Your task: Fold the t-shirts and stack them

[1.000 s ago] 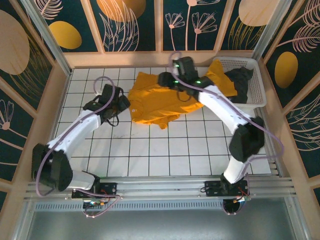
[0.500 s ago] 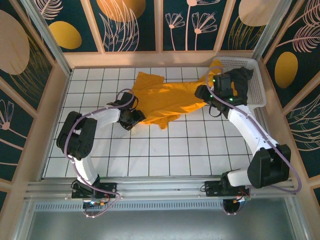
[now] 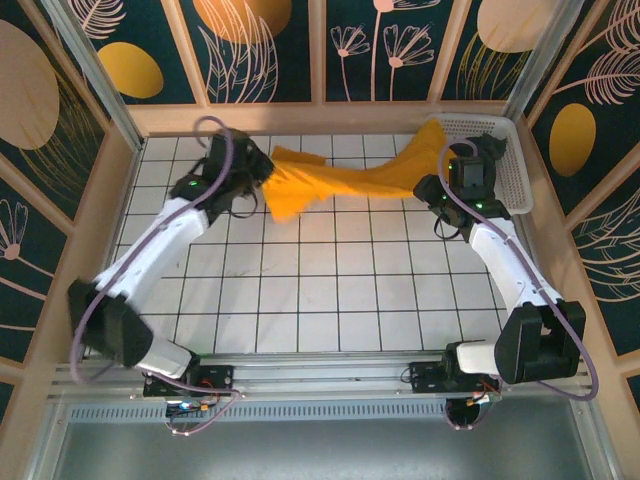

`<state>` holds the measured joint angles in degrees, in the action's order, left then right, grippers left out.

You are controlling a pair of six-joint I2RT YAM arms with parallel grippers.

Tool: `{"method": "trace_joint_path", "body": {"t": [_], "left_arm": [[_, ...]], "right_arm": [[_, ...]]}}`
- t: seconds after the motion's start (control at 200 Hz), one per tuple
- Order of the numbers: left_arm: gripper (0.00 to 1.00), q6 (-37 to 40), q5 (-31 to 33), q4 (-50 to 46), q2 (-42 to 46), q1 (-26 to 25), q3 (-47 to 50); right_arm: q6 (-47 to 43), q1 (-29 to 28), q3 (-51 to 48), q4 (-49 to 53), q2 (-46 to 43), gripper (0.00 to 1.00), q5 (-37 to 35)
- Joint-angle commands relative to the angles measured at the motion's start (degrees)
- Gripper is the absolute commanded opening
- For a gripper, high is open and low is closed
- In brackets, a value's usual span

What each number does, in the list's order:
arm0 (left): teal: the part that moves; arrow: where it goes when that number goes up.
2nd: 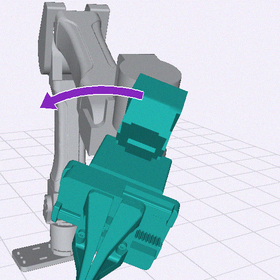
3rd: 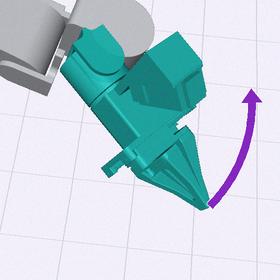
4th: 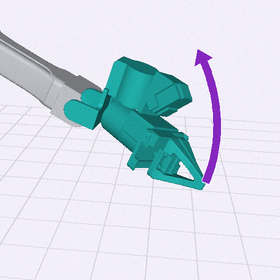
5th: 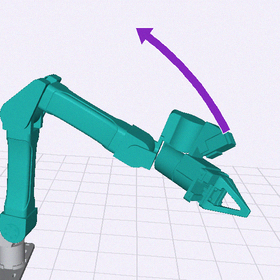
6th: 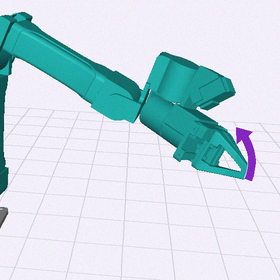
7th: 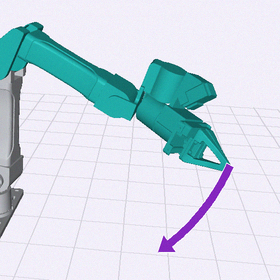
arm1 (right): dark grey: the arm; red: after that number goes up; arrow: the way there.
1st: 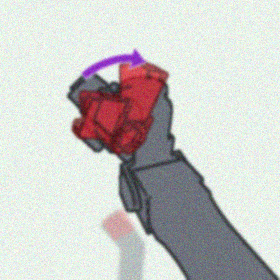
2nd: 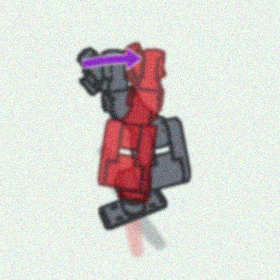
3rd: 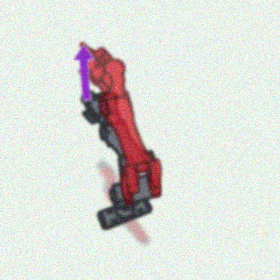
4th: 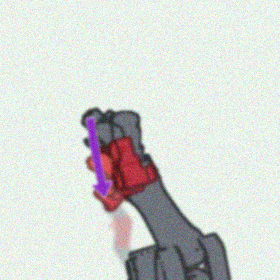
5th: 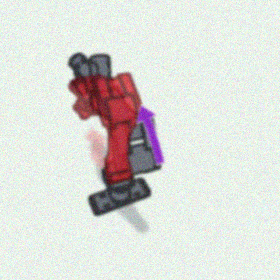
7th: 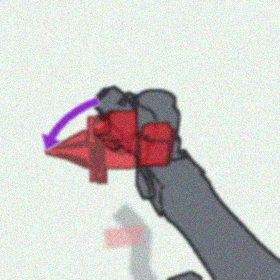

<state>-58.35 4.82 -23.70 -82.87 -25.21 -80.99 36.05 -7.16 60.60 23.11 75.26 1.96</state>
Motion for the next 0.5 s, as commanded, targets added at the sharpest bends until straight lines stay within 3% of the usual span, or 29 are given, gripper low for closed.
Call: {"method": "trace_joint_path", "body": {"t": [0.0, 0.07, 0.12, 0.2, 0.33, 0.495], "left_arm": [[0.00, -2.7, 16.1, -10.2, 6.2, 1.8, -2.1], [0.00, -2.8, 23.0, -12.0, 9.6, 2.5, -0.7], [0.00, -2.6, 24.0, -12.4, 11.2, 4.1, 1.5], [0.00, -2.5, 19.5, -11.5, 12.2, 7.0, 5.6], [0.00, -2.1, 11.4, -7.1, 11.4, 7.5, 13.5], [0.00, -4.3, 10.1, -7.5, 11.3, 7.5, 18.9]], "right_arm": [[2.1, 0.2, -0.2, -0.6, -0.5, 0.63, 0.4], [1.6, -0.2, 0.4, -0.6, -0.1, 0.63, 0.4], [1.0, -1.1, 0.9, -0.6, 0.5, 0.64, 0.2], [-0.2, -3.6, 2.2, 0.4, 1.7, 0.64, -1.4], [0.3, -9.1, 2.2, 0.5, 3.7, 0.64, -2.6], [2.7, -15.0, -1.3, -2.8, 7.0, 0.64, -2.7]]}}
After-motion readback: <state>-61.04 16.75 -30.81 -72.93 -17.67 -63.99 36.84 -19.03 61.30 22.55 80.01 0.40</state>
